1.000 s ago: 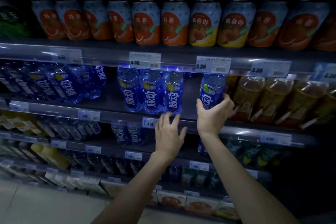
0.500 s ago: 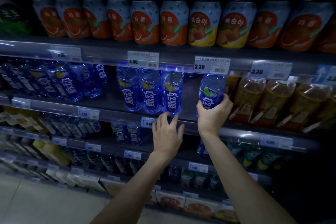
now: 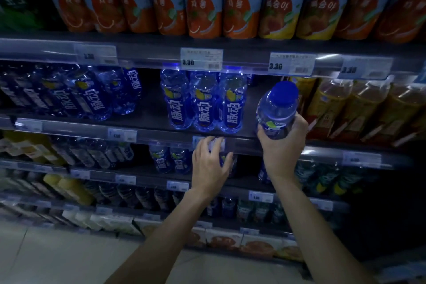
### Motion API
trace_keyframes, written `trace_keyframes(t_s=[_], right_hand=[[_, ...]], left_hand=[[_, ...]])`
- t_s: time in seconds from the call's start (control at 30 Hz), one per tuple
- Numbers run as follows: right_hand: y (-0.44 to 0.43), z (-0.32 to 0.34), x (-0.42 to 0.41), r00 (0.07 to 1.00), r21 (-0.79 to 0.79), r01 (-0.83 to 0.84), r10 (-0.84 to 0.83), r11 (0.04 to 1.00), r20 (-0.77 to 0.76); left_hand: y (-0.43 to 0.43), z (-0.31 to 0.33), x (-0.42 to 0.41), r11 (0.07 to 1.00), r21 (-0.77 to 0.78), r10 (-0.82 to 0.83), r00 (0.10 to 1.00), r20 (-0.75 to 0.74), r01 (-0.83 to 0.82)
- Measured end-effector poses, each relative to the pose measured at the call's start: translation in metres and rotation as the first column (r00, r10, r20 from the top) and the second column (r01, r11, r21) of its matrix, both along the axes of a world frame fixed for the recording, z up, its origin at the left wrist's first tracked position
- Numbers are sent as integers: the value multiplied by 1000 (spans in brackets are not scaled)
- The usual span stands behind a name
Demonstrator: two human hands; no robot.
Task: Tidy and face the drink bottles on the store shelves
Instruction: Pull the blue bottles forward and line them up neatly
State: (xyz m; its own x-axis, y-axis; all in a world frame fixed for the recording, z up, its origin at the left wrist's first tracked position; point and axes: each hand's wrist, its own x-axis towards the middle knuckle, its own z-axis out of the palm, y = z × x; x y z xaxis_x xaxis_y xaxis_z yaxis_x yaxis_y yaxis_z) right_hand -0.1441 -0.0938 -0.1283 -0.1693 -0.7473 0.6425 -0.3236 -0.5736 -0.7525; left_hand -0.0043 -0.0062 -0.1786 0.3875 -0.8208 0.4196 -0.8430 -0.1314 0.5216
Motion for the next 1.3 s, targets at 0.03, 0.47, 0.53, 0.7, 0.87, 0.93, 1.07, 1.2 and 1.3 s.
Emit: trace_keyframes(t_s=[0.03, 0.47, 0.53, 0.7, 0.87, 0.93, 1.07, 1.2, 1.3], right_hand=[[7, 0, 4, 1000, -2, -2, 2, 1000, -7], [124, -91, 77, 975, 161, -163, 184, 973, -122], [135, -116, 90, 971, 209, -175, 204, 962, -128], [134, -171, 117, 965, 288, -174, 221, 942, -139], [113, -216, 140, 976, 342, -137, 185, 930, -112], [103, -233, 149, 977, 356, -128, 179, 926, -115], [76, -259, 161, 967, 364, -112, 186, 925, -175], [45, -270, 172, 964, 391, -108, 192, 914, -182], [25, -268, 184, 972, 346, -92, 160, 934, -174]], left_hand=[[6, -2, 7, 1000, -1, -2, 1000, -6, 2], [83, -60, 102, 999, 50, -8, 994, -109, 14], [91, -80, 117, 997, 71, -1, 992, -122, 10], [94, -130, 151, 996, 89, 13, 990, -144, 0], [76, -172, 173, 999, 40, 11, 983, -181, -4], [66, -184, 181, 1000, 27, 0, 984, -181, 5], [46, -204, 202, 1000, 7, 4, 986, -166, -3], [30, -219, 227, 997, 0, 74, 981, -180, -76], [22, -227, 240, 992, -32, 108, 967, -229, -119]])
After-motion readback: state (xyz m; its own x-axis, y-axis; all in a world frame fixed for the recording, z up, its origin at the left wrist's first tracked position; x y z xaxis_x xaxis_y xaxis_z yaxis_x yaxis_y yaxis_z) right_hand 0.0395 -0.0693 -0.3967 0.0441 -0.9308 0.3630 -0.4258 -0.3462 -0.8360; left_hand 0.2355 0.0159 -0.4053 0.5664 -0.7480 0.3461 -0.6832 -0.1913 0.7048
